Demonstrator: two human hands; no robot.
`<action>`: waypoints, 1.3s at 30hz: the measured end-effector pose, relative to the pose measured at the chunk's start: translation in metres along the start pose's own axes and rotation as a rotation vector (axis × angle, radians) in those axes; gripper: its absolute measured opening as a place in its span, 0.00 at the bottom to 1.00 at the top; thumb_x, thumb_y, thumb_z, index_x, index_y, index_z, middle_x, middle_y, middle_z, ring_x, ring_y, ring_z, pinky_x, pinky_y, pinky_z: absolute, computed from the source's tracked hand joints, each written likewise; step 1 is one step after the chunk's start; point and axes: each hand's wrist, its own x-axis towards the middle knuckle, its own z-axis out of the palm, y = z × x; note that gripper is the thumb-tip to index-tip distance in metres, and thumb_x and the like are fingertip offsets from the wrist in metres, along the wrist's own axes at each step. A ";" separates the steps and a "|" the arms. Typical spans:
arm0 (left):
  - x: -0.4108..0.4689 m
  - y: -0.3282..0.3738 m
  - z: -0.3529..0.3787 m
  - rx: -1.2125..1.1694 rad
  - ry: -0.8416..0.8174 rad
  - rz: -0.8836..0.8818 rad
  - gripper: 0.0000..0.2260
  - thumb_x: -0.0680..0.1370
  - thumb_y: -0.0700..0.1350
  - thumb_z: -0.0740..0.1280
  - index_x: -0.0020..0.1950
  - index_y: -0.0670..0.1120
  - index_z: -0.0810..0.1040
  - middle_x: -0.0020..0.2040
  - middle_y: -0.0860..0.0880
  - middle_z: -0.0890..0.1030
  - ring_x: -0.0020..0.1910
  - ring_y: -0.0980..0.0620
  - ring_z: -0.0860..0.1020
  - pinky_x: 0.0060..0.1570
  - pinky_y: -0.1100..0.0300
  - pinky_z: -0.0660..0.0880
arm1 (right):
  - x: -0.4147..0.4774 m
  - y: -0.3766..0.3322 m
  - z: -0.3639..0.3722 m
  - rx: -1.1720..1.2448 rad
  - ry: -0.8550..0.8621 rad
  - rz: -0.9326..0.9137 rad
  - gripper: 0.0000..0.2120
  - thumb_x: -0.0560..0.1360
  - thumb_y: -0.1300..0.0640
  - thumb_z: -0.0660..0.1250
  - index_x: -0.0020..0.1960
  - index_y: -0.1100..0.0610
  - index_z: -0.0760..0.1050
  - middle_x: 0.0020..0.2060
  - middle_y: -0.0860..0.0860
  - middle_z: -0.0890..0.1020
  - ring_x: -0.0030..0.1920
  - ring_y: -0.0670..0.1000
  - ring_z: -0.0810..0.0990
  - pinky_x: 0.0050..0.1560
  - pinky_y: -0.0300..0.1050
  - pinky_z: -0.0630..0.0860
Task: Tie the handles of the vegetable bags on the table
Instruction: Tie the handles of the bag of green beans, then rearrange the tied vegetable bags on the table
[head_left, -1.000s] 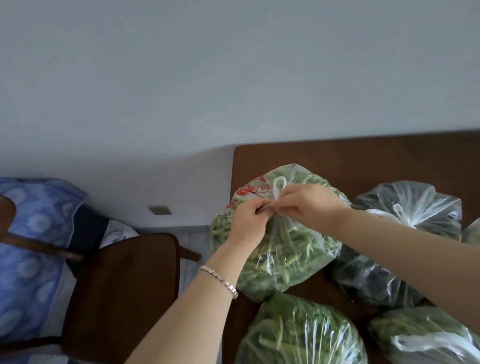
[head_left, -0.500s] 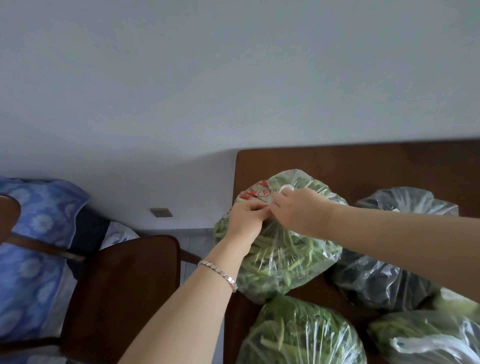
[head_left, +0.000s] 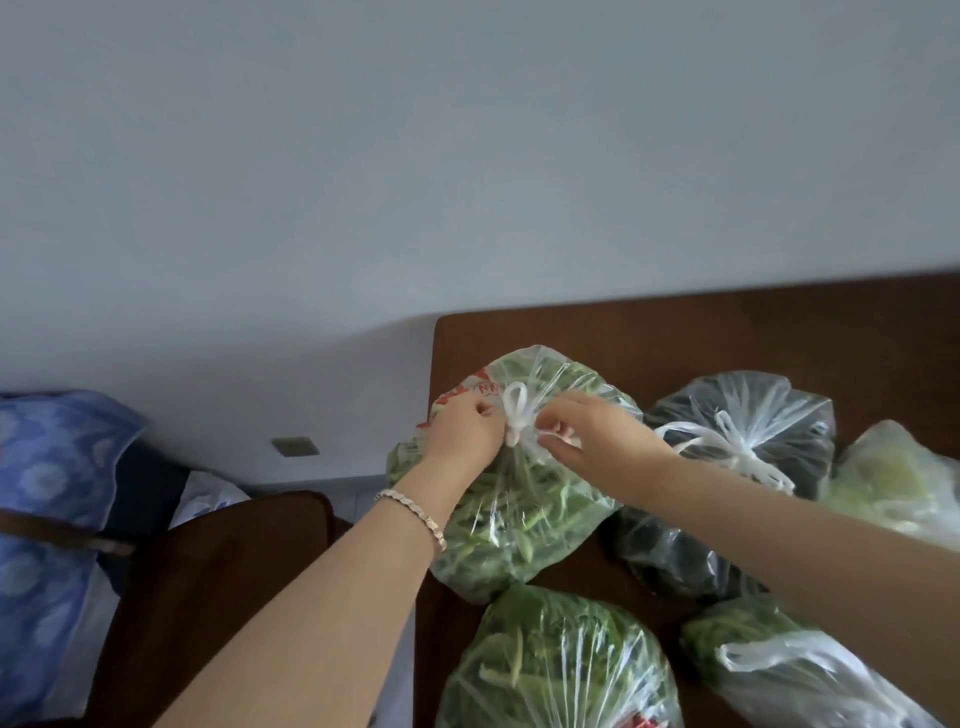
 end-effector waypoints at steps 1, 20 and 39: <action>-0.005 0.002 -0.001 0.065 -0.030 0.055 0.07 0.76 0.47 0.62 0.50 0.46 0.77 0.41 0.51 0.77 0.40 0.50 0.76 0.38 0.58 0.71 | -0.011 0.008 -0.007 0.033 0.069 0.086 0.10 0.78 0.53 0.61 0.55 0.55 0.75 0.47 0.47 0.75 0.46 0.45 0.73 0.48 0.40 0.71; -0.026 0.021 0.030 0.360 0.245 0.099 0.12 0.78 0.47 0.57 0.41 0.45 0.75 0.28 0.49 0.70 0.32 0.45 0.71 0.33 0.55 0.69 | -0.035 0.131 -0.009 0.339 0.034 0.960 0.27 0.66 0.38 0.58 0.50 0.60 0.76 0.44 0.56 0.80 0.46 0.56 0.78 0.45 0.44 0.73; 0.080 0.060 0.011 -0.064 0.395 -0.188 0.18 0.79 0.48 0.55 0.61 0.37 0.73 0.44 0.44 0.78 0.38 0.45 0.73 0.39 0.59 0.65 | 0.067 0.124 -0.028 0.309 0.325 0.515 0.16 0.71 0.62 0.60 0.26 0.58 0.62 0.24 0.51 0.68 0.26 0.47 0.66 0.22 0.31 0.65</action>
